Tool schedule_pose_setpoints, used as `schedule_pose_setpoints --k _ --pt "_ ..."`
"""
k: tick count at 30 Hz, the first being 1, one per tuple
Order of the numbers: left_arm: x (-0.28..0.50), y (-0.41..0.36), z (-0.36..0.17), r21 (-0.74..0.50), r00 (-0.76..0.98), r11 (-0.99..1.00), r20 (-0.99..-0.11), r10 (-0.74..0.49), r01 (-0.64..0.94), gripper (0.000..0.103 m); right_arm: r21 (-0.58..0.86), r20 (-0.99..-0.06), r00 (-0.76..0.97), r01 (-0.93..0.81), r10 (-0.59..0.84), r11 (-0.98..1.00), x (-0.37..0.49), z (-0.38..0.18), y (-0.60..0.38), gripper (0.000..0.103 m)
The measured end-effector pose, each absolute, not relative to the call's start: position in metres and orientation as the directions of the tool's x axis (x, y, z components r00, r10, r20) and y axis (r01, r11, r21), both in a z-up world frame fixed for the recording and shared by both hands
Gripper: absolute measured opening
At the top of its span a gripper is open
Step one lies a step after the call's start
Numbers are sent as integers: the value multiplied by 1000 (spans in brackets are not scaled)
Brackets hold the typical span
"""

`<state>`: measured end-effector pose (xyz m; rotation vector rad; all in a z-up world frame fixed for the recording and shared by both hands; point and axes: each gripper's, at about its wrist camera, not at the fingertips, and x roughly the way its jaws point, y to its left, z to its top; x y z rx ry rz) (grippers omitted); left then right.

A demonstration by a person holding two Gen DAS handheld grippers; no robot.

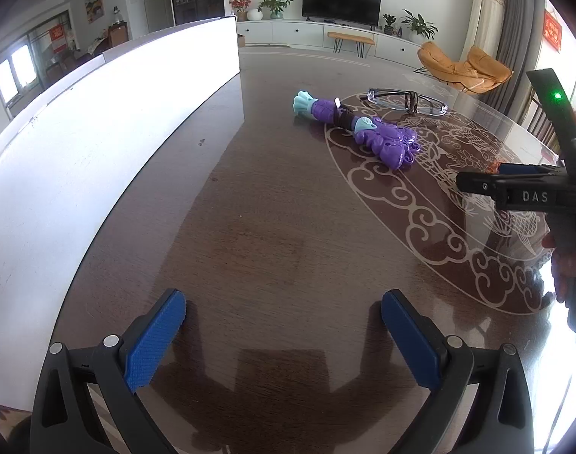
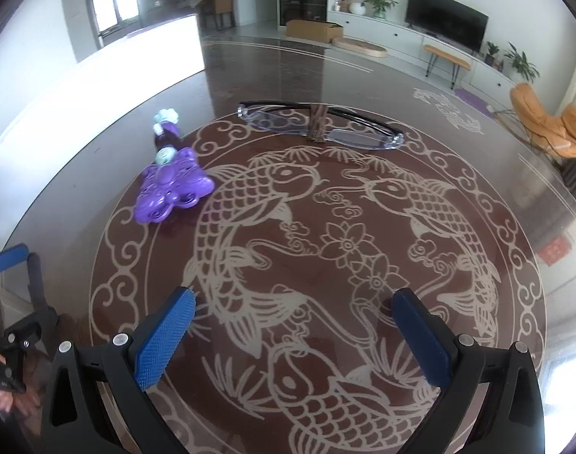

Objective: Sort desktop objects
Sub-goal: 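Lower the right tool onto the clear glasses and close on the bridge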

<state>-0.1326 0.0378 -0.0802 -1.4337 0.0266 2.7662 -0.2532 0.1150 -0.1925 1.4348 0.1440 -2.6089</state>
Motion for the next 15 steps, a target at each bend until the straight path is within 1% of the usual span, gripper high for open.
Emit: schedule_pose_setpoints --k 4,8,9,13,15 --pt "-132 37 -80 3 -577 -1000 -817 14 -28 103 -8 -832 -555 7 3 -1000 -292 -192 129 103" --pt "-132 37 -80 3 -577 -1000 -817 14 -29 103 -7 -825 -565 -33 25 -999 -319 -192 115 103" --pt "-132 37 -80 3 -577 -1000 -817 14 -29 103 -7 -827 -561 -6 9 -1000 -321 -192 106 103" --pt "-132 37 -81 4 -577 -1000 -817 13 -28 103 -11 -833 -538 251 -130 -968 -296 -191 59 103" --pt "-132 37 -81 3 -577 -1000 -817 14 -29 103 -26 -833 -527 341 -168 -940 -280 -192 44 103"
